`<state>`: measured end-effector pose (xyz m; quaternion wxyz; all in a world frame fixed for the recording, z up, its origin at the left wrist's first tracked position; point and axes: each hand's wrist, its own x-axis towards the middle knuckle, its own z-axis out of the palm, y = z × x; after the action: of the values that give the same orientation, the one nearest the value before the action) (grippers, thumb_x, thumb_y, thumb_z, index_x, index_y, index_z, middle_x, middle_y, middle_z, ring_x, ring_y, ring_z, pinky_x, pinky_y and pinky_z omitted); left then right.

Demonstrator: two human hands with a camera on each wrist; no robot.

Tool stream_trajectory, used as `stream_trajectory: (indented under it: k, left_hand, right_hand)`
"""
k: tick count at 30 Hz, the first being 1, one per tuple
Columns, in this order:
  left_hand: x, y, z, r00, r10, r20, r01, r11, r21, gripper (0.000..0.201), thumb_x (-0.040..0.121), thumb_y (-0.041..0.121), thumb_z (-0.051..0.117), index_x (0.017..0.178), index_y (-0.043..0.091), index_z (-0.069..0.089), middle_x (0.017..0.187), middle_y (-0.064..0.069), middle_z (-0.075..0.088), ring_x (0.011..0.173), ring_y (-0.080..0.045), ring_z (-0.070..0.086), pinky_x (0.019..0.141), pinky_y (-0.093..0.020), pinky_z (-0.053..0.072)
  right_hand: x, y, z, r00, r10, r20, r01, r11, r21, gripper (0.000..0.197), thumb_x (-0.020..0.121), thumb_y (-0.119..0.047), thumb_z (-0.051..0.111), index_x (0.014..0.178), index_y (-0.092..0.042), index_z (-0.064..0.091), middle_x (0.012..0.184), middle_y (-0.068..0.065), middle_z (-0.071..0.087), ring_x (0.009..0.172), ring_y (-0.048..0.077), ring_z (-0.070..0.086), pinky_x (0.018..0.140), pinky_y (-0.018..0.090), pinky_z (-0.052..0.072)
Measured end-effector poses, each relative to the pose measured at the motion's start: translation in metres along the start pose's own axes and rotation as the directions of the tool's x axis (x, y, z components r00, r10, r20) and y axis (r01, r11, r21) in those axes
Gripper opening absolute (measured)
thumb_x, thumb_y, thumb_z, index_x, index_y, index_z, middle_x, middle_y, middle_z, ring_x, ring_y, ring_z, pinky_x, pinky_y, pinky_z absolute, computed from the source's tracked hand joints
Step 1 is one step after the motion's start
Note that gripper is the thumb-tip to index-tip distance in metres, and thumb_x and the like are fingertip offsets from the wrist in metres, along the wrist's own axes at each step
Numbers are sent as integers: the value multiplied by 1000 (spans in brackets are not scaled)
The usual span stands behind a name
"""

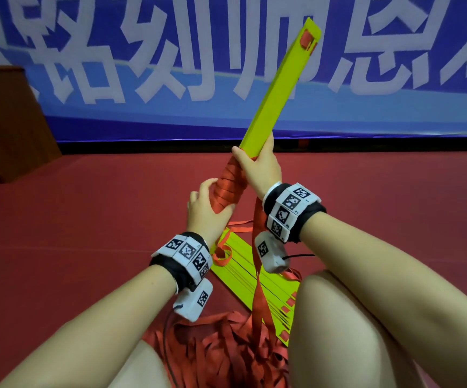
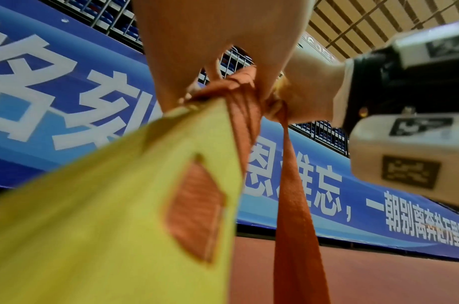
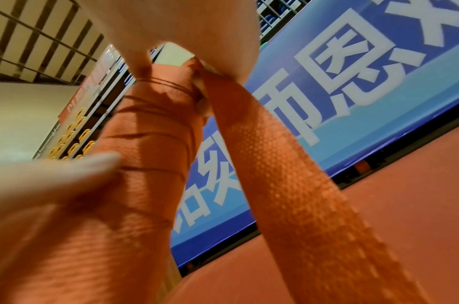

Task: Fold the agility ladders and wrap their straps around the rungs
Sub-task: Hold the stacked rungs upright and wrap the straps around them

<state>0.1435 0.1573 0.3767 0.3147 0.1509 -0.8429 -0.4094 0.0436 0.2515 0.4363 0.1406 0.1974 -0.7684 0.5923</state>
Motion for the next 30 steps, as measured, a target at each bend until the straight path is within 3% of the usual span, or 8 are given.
stream_trajectory:
  k: [3,8,12,15,18,21,25,30]
  left_hand:
    - [3,-2,-6,981,34,193,0,985,-171,60,81,35,70,135,27,45,119,0,51,114,-19,52,97,-30,40]
    - [2,-8,-11,926,44,375,109,920,-377,76,73,36,69,142,21,42,123,5,61,105,-4,60,99,-27,45]
    - [-1,-5,-9,960,78,270,53,894,-444,79,79,20,74,147,24,35,130,7,58,109,2,57,97,-11,41]
    - [-2,-4,-9,983,91,158,-14,901,-434,78,86,6,70,151,22,29,138,6,51,119,2,50,96,-2,35]
    - [3,-8,-11,992,85,88,-41,909,-415,79,86,6,69,152,22,28,144,3,48,126,-2,48,99,-4,34]
    - [5,-11,-14,995,73,61,-41,912,-408,78,86,7,70,151,23,29,143,0,49,127,-11,50,105,-17,37]
    - [6,-12,-17,998,55,38,-35,916,-400,78,87,6,69,151,24,29,135,4,52,117,-8,53,90,-2,39]
    - [7,-16,-13,997,52,51,-31,940,-339,81,87,9,70,152,29,26,120,12,54,98,4,55,81,2,37]
  right_hand:
    - [2,3,-6,997,-50,66,38,983,181,79,74,-56,64,141,-25,34,100,-5,66,88,19,64,84,44,53]
    - [-5,0,-13,965,-199,168,126,922,366,56,89,-24,67,138,-16,41,98,-9,63,86,2,60,78,18,49]
    - [-5,-10,-18,954,-202,224,124,939,321,57,88,-29,68,139,-27,43,77,-17,61,61,4,55,54,20,46]
    - [-2,-13,-19,961,-160,226,109,969,222,38,92,-32,63,128,-32,53,56,-19,56,44,4,45,43,25,43]
    - [0,-14,-16,977,-41,209,-5,977,213,45,95,-36,56,137,-20,50,80,-5,64,47,13,45,42,25,43]
    - [0,-11,-16,959,92,269,-166,950,265,54,93,-26,62,141,-14,43,70,3,53,44,11,43,41,20,37]
    - [2,-5,-17,896,118,428,-219,956,194,14,88,-6,64,100,0,68,70,9,66,37,4,38,38,15,30]
    - [4,-2,-10,946,201,255,-242,960,139,15,89,-6,62,75,-9,65,61,1,60,36,1,47,37,13,31]
